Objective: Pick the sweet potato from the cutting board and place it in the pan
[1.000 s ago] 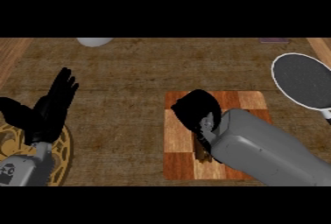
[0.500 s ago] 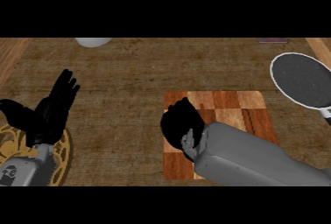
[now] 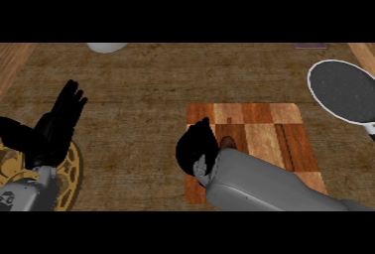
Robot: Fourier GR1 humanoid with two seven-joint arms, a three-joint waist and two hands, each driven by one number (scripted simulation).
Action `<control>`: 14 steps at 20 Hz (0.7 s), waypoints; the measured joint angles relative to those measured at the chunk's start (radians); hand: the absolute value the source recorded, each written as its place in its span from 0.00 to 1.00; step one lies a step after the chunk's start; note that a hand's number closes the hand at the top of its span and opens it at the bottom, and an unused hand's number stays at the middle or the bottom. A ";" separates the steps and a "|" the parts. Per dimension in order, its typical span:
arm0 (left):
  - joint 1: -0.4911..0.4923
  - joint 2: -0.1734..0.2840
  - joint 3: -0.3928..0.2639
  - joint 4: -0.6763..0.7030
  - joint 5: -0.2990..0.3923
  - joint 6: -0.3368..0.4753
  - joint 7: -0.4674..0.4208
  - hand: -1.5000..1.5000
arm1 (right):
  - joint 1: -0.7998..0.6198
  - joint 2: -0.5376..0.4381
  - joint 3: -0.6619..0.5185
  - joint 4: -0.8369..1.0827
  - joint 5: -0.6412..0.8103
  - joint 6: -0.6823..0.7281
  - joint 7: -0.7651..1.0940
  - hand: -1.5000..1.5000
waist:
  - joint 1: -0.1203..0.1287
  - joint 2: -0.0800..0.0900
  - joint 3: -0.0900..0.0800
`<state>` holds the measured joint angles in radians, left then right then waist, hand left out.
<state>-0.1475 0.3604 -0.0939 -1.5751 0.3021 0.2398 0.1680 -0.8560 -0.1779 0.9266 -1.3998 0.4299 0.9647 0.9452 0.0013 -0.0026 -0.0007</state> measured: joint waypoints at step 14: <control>-0.042 -0.042 0.034 0.028 -0.035 -0.028 0.026 0.50 | 0.092 0.012 -0.050 0.059 0.227 0.062 -0.068 0.00 | 0.000 0.002 0.001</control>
<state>-0.1895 0.3186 -0.0601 -1.5469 0.2673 0.2116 0.1939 -0.7642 -0.1663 0.8764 -1.3407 0.6572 1.0265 0.8770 0.0016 -0.0002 0.0000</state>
